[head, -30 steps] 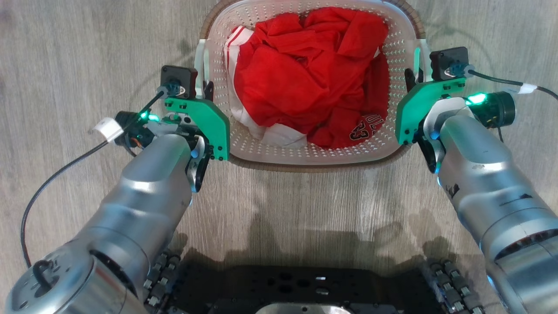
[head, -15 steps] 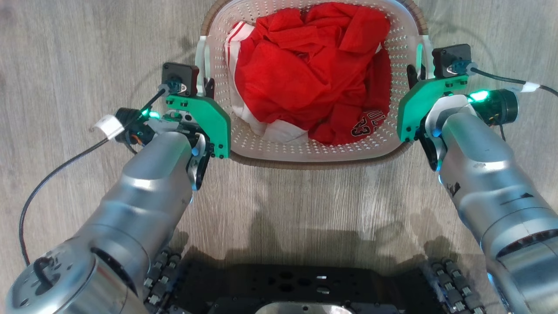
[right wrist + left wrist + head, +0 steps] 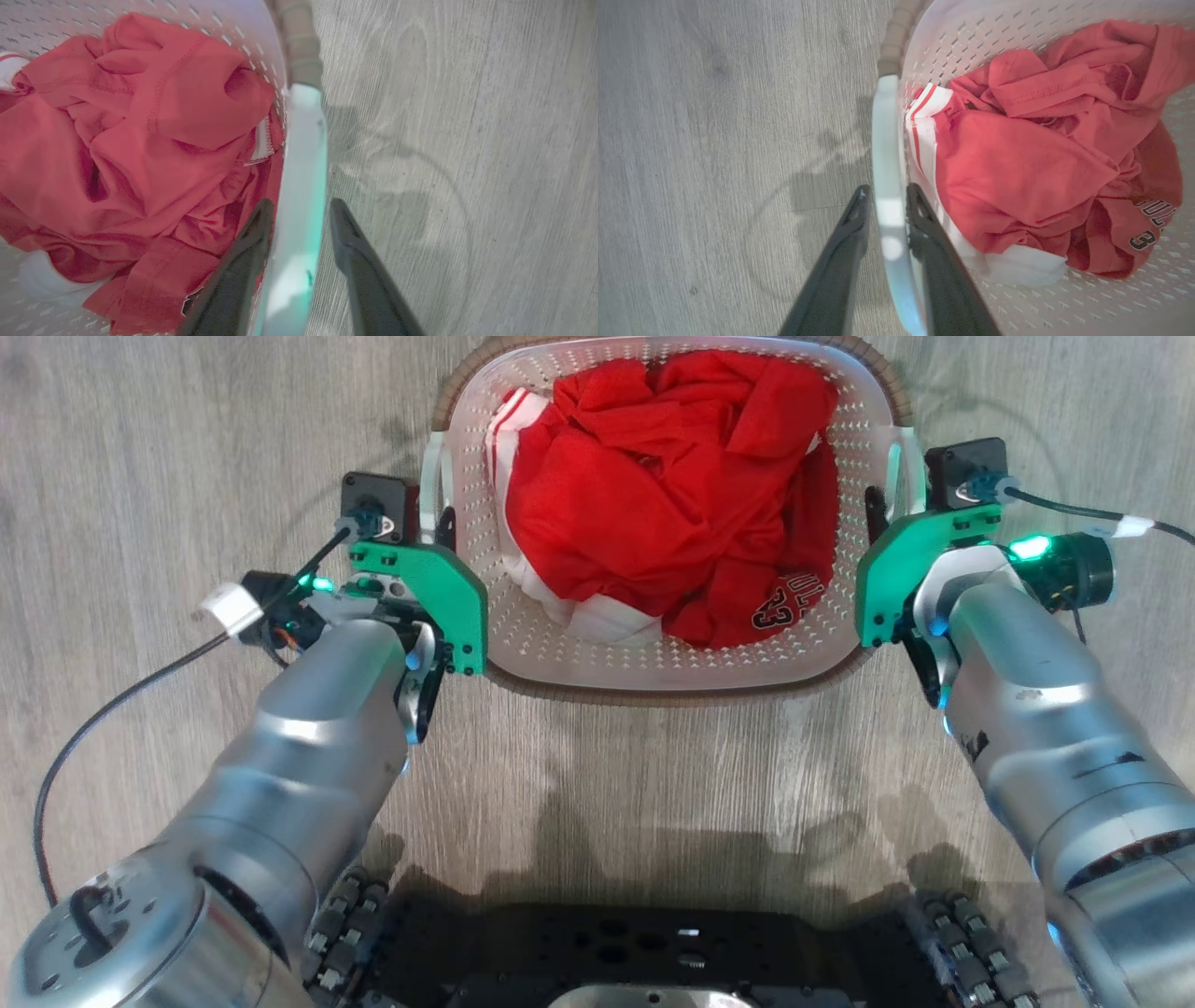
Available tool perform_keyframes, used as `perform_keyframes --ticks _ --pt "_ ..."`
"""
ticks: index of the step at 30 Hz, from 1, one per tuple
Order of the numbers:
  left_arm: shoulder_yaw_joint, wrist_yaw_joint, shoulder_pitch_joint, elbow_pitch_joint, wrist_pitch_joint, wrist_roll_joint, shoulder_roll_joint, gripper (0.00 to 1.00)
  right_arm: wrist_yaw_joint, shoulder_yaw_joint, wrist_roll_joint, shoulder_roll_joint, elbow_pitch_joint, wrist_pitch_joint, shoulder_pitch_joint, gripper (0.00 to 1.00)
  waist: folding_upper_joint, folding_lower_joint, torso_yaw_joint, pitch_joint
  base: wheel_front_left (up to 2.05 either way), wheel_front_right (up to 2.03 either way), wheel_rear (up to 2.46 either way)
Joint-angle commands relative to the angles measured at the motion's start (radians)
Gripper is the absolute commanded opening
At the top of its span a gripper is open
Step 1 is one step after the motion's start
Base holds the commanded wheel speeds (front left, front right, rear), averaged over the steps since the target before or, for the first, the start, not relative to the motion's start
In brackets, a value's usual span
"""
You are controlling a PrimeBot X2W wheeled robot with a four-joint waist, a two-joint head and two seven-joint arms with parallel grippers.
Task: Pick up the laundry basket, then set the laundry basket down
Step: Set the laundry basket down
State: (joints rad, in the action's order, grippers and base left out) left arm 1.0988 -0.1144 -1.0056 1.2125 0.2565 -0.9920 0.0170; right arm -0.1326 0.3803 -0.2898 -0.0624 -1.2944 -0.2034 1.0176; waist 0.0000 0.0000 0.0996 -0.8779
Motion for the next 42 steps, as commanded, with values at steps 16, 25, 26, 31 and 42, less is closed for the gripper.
perform_keyframes --ticks 16,25,26,31,42 --pt "-0.033 -0.032 0.012 0.001 0.005 -0.006 0.033 1.0 0.002 0.001 0.013 0.012 0.004 -0.017 -0.052 1.0 0.0 0.0 -0.009 0.074 0.0 0.0 0.0" --pt "-0.163 -0.053 0.06 -0.07 0.005 0.055 0.056 1.0 0.002 -0.031 0.018 0.012 0.008 -0.051 -0.063 1.0 0.0 0.0 -0.021 0.201 0.0 0.0 0.0" --pt "-0.181 -0.055 0.071 -0.081 0.005 0.068 0.062 1.0 0.002 -0.033 0.016 0.012 0.014 -0.053 -0.067 1.0 0.0 0.0 -0.023 0.216 0.0 0.0 0.0" --pt "-0.272 -0.065 0.138 -0.156 0.005 0.154 0.097 1.0 0.002 -0.061 -0.017 0.012 0.093 -0.058 -0.098 1.0 0.0 0.0 -0.034 0.308 0.0 0.0 0.0" --pt "-0.546 -0.081 0.368 -0.422 0.005 0.408 0.149 1.0 0.002 -0.121 0.048 0.012 0.35 -0.058 -0.276 1.0 0.0 0.0 -0.049 0.511 0.0 0.0 0.0"
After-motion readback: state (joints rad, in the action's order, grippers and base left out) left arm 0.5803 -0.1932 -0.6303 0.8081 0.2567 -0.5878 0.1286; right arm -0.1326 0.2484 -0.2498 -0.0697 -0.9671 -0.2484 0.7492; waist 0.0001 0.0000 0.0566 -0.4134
